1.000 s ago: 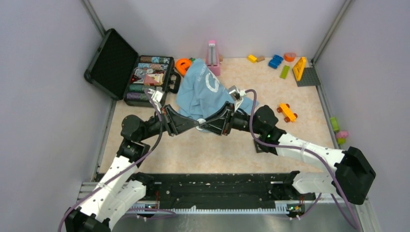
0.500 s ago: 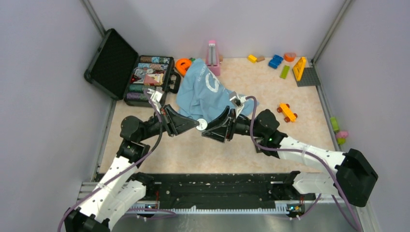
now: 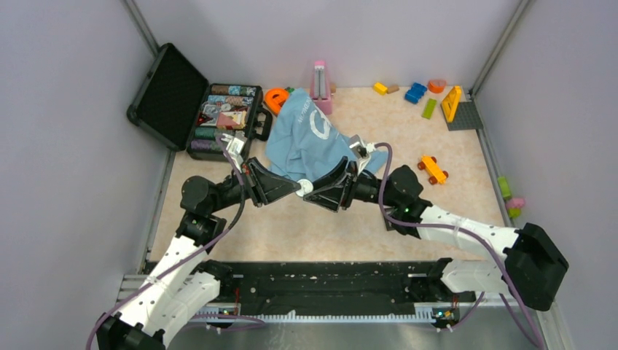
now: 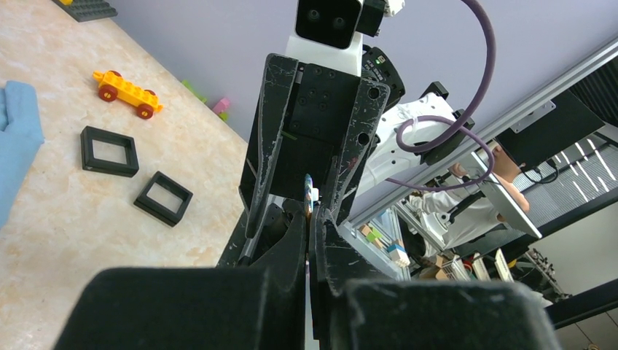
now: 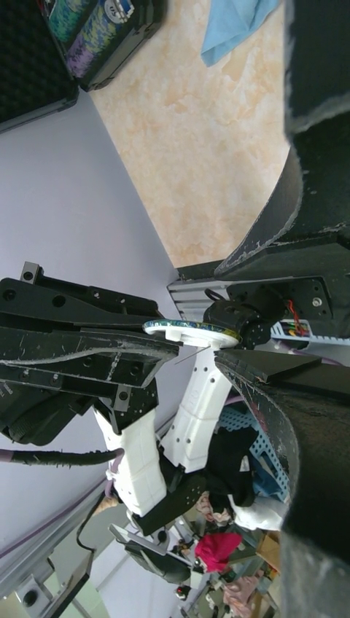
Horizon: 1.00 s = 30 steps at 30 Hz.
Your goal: Remove the brooch from the garment
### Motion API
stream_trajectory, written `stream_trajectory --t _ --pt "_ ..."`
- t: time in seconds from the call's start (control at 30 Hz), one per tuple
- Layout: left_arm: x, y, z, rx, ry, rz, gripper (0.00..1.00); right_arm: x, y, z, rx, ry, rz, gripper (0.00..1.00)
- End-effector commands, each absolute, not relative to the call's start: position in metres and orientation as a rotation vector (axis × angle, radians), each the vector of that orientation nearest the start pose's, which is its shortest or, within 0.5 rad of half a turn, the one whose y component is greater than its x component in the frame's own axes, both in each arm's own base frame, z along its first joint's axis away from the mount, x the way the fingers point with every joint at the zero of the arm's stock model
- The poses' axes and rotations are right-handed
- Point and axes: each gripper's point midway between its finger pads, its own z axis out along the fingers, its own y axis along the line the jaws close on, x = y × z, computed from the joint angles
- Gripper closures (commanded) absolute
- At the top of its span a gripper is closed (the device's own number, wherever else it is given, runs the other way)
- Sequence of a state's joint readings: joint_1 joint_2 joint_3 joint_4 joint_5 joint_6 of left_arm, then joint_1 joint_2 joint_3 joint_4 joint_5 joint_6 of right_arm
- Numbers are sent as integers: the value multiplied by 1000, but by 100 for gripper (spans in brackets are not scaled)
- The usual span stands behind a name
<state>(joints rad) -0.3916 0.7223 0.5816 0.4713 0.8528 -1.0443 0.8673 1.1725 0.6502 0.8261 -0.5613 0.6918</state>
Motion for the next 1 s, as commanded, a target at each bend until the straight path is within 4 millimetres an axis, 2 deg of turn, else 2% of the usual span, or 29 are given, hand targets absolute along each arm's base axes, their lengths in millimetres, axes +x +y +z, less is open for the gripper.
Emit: stream_trajectory --t 0.0,0.3,0.5,0.77,0.97 --pt "149 -232 361 448 1460 -1677 100 150 360 349 -669 1255 1659 59" --pt "148 -232 358 454 1463 -1669 100 154 364 356 -638 1247 1683 62" --pt "147 -232 358 457 1462 -1665 100 157 363 356 -611 1255 1678 68" --pt "147 -232 356 463 1465 -1660 100 161 361 359 -569 1259 1680 68" --pt "146 -231 357 468 1461 -1658 100 164 361 356 -544 1270 1674 74"
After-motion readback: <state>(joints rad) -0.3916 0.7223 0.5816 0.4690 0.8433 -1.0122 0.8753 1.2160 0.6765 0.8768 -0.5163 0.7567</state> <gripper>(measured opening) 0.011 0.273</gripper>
